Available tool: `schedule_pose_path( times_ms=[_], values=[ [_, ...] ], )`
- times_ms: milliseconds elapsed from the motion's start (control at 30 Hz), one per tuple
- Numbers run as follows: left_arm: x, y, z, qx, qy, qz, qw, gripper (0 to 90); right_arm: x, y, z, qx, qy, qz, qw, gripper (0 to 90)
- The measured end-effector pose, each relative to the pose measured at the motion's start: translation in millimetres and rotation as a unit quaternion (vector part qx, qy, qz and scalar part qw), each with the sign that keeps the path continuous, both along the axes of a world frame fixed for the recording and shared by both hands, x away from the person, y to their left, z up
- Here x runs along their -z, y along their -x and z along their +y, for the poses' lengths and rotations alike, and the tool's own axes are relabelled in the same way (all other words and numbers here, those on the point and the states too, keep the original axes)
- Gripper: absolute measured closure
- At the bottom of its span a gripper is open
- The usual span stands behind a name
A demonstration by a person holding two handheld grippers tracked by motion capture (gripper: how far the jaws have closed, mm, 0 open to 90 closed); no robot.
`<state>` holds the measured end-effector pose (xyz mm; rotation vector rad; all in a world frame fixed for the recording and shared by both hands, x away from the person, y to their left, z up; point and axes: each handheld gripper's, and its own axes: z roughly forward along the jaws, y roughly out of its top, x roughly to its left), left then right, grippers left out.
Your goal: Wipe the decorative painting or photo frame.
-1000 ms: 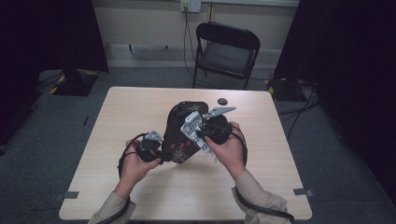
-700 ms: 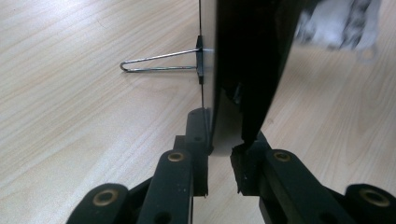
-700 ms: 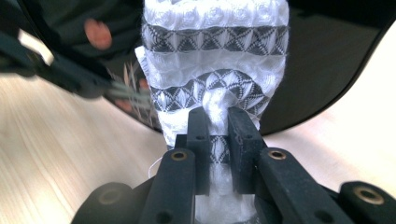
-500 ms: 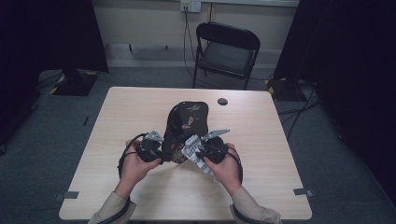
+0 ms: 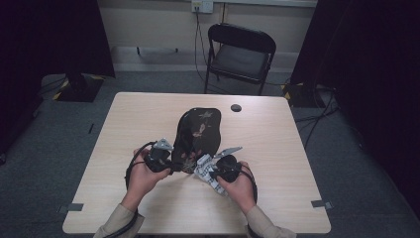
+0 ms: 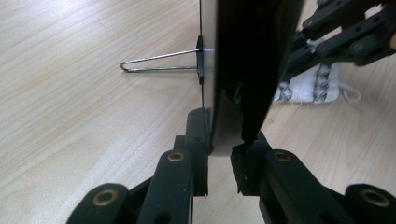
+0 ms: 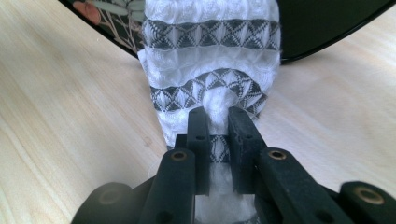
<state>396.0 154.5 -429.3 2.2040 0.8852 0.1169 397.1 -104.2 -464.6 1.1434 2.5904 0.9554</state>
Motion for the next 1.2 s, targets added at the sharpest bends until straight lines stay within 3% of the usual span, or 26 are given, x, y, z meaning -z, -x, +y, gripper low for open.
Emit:
schedule_pose_path(
  times_ms=[67, 100, 133, 233, 567, 633, 800, 1200],
  values=[
    [0.1, -0.2, 0.1, 0.000, 0.001, 0.000, 1.0000, 78.6, -9.5, -0.5, -2.5, 0.001, -0.005, -0.008, 1.0000, 81.2],
    [0.1, -0.2, 0.0, 0.000, 0.001, 0.000, 1.0000, 78.6, -24.1, -1.9, -5.1, 0.003, -0.011, -0.020, 0.9997, 81.2],
    [0.0, -0.2, 0.0, 0.000, 0.001, 0.000, 1.0000, 78.6, -24.1, -1.9, -5.1, 0.003, -0.011, -0.020, 0.9997, 81.2],
    [0.0, -0.2, 0.0, 0.000, 0.000, 0.000, 1.0000, 78.7, -53.9, -5.4, -7.5, 0.004, -0.019, -0.045, 0.9988, 81.2],
    [0.1, -0.3, 0.1, -0.002, 0.003, 0.002, 1.0000, 78.6, -158.7, -20.8, 8.0, -0.008, -0.036, -0.128, 0.9911, 81.1],
    [0.2, -0.6, 0.1, -0.002, 0.004, 0.003, 1.0000, 78.6, -166.2, -22.0, 11.4, -0.011, -0.039, -0.134, 0.9901, 81.1],
    [0.1, -0.3, -0.4, -0.003, 0.004, 0.002, 1.0000, 78.7, -161.9, -21.2, 16.0, -0.015, -0.041, -0.130, 0.9906, 81.1],
    [-0.1, -0.9, 0.5, 0.000, 0.001, 0.002, 1.0000, 78.6, -91.9, -13.5, 14.7, -0.018, -0.023, -0.080, 0.9963, 81.0]
  ],
)
